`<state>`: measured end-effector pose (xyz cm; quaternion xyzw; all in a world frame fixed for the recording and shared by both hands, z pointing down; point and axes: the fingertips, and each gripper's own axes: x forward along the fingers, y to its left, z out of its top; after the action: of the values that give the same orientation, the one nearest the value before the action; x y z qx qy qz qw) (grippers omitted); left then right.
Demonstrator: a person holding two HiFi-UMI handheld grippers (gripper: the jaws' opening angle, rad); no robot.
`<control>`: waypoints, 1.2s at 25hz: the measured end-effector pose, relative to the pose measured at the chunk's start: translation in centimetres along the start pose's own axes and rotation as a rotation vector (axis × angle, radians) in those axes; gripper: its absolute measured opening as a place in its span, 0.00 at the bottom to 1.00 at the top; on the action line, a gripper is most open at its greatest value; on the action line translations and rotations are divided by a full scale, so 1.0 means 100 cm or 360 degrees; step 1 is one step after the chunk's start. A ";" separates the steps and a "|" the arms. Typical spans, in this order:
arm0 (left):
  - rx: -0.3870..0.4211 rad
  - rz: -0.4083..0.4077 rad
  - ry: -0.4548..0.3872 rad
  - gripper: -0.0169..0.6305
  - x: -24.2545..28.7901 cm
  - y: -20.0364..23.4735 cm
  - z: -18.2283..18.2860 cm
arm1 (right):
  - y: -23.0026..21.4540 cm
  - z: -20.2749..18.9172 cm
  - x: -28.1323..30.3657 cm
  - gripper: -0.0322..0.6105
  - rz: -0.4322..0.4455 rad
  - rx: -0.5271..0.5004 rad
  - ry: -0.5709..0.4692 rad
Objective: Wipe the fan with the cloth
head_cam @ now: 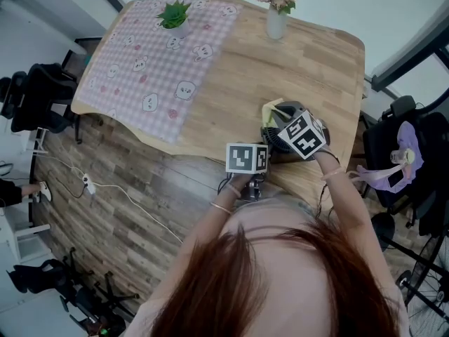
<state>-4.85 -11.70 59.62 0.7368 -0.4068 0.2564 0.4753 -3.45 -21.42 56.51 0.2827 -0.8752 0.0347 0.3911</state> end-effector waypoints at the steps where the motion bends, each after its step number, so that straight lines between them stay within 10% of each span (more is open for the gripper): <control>1: -0.0004 0.0003 -0.0002 0.18 0.000 0.000 0.000 | -0.003 -0.002 -0.001 0.09 -0.0007 0.0014 0.0006; 30: 0.0077 0.0147 -0.0015 0.11 0.009 0.003 0.002 | -0.065 -0.063 -0.039 0.09 -0.0333 0.0292 0.0036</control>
<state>-4.66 -12.27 60.36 0.7298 -0.4362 0.2843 0.4431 6.21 -23.30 57.12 0.4065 -0.8296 0.0767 0.3750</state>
